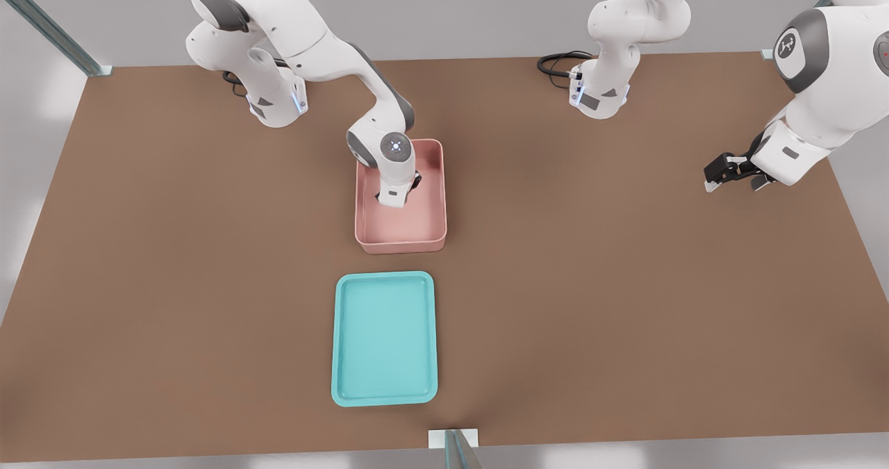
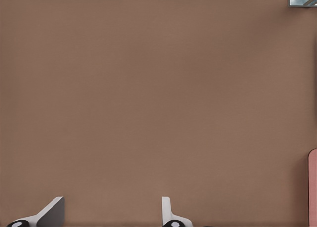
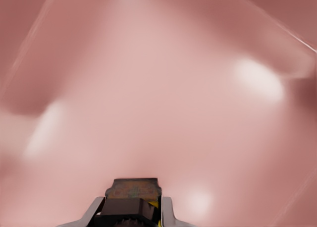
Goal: The left arm remains still, and the right arm places the button from the box into the tray
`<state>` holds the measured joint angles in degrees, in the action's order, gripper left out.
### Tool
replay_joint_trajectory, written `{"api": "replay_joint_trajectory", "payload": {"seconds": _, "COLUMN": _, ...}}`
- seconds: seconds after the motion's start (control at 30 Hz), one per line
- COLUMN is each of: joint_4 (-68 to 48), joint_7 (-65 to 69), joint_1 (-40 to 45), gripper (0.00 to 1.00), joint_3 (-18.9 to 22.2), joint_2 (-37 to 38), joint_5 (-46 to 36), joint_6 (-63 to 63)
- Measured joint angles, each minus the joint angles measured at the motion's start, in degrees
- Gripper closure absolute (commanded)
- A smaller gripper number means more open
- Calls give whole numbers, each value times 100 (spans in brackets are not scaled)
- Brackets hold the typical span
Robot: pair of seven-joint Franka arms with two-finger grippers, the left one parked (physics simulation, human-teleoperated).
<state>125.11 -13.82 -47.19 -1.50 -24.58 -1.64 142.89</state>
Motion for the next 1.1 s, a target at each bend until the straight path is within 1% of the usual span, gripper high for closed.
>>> {"api": "replay_joint_trajectory", "payload": {"seconds": 0.03, "joint_4": -1, "joint_7": 5, "joint_1": 2, "gripper": 57, "joint_3": 0, "joint_2": 14, "joint_5": -11, "joint_6": 1}}
{"api": "replay_joint_trajectory", "payload": {"seconds": 0.17, "joint_4": -34, "joint_7": 41, "joint_1": 43, "gripper": 57, "joint_3": -1, "joint_2": 242, "joint_5": -44, "joint_6": -65}}
{"api": "replay_joint_trajectory", "payload": {"seconds": 0.23, "joint_4": -119, "joint_7": 64, "joint_1": 185, "gripper": 57, "joint_3": -17, "joint_2": 588, "joint_5": -50, "joint_6": -219}}
{"api": "replay_joint_trajectory", "payload": {"seconds": 0.3, "joint_4": -489, "joint_7": 91, "joint_1": 448, "gripper": 57, "joint_3": -38, "joint_2": 957, "joint_5": -55, "joint_6": -387}}
{"api": "replay_joint_trajectory", "payload": {"seconds": 0.37, "joint_4": -1204, "joint_7": 142, "joint_1": 885, "gripper": 57, "joint_3": -31, "joint_2": 1016, "joint_5": -56, "joint_6": -529}}
{"api": "replay_joint_trajectory", "payload": {"seconds": 0.4, "joint_4": -1683, "joint_7": 170, "joint_1": 1127, "gripper": 57, "joint_3": -17, "joint_2": 858, "joint_5": -57, "joint_6": -582}}
{"api": "replay_joint_trajectory", "payload": {"seconds": 0.47, "joint_4": -2867, "joint_7": 224, "joint_1": 1457, "gripper": 57, "joint_3": -5, "joint_2": 205, "joint_5": -56, "joint_6": -657}}
{"api": "replay_joint_trajectory", "payload": {"seconds": 0.53, "joint_4": -4211, "joint_7": 293, "joint_1": 1627, "gripper": 57, "joint_3": 157, "joint_2": -829, "joint_5": -54, "joint_6": -701}}
{"api": "replay_joint_trajectory", "payload": {"seconds": 0.57, "joint_4": -4709, "joint_7": 327, "joint_1": 1659, "gripper": 57, "joint_3": 215, "joint_2": -1269, "joint_5": -53, "joint_6": -695}}
{"api": "replay_joint_trajectory", "payload": {"seconds": 0.6, "joint_4": -4946, "joint_7": 359, "joint_1": 1678, "gripper": 57, "joint_3": 250, "joint_2": -1551, "joint_5": -56, "joint_6": -667}}
{"api": "replay_joint_trajectory", "payload": {"seconds": 0.67, "joint_4": -4953, "joint_7": 417, "joint_1": 1727, "gripper": 55, "joint_3": 280, "joint_2": -1796, "joint_5": -54, "joint_6": -625}}
{"api": "replay_joint_trajectory", "payload": {"seconds": 0.7, "joint_4": -4887, "joint_7": 430, "joint_1": 1737, "gripper": 0, "joint_3": 288, "joint_2": -1840, "joint_5": -34, "joint_6": -612}}
{"api": "replay_joint_trajectory", "payload": {"seconds": 0.8, "joint_4": -4828, "joint_7": 518, "joint_1": 1809, "gripper": 0, "joint_3": 298, "joint_2": -1863, "joint_5": 14, "joint_6": -626}}
{"api": "replay_joint_trajectory", "payload": {"seconds": 0.87, "joint_4": -4829, "joint_7": 586, "joint_1": 1815, "gripper": 0, "joint_3": 293, "joint_2": -1666, "joint_5": 11, "joint_6": -796}}
{"api": "replay_joint_trajectory", "payload": {"seconds": 0.93, "joint_4": -4821, "joint_7": 641, "joint_1": 1871, "gripper": 0, "joint_3": 288, "joint_2": -759, "joint_5": 18, "joint_6": -1575}}
{"api": "replay_joint_trajectory", "payload": {"seconds": 0.97, "joint_4": -4763, "joint_7": 673, "joint_1": 2060, "gripper": 0, "joint_3": 287, "joint_2": -227, "joint_5": 14, "joint_6": -2163}}
{"api": "replay_joint_trajectory", "payload": {"seconds": 1.03, "joint_4": -4466, "joint_7": 733, "joint_1": 2727, "gripper": 0, "joint_3": 295, "joint_2": 713, "joint_5": 65, "joint_6": -3219}}
{"api": "replay_joint_trajectory", "payload": {"seconds": 1.07, "joint_4": -4395, "joint_7": 761, "joint_1": 2968, "gripper": 0, "joint_3": 311, "joint_2": 1077, "joint_5": 203, "joint_6": -3637}}
{"api": "replay_joint_trajectory", "payload": {"seconds": 1.1, "joint_4": -4422, "joint_7": 790, "joint_1": 3132, "gripper": 0, "joint_3": 350, "joint_2": 1251, "joint_5": 275, "joint_6": -4005}}
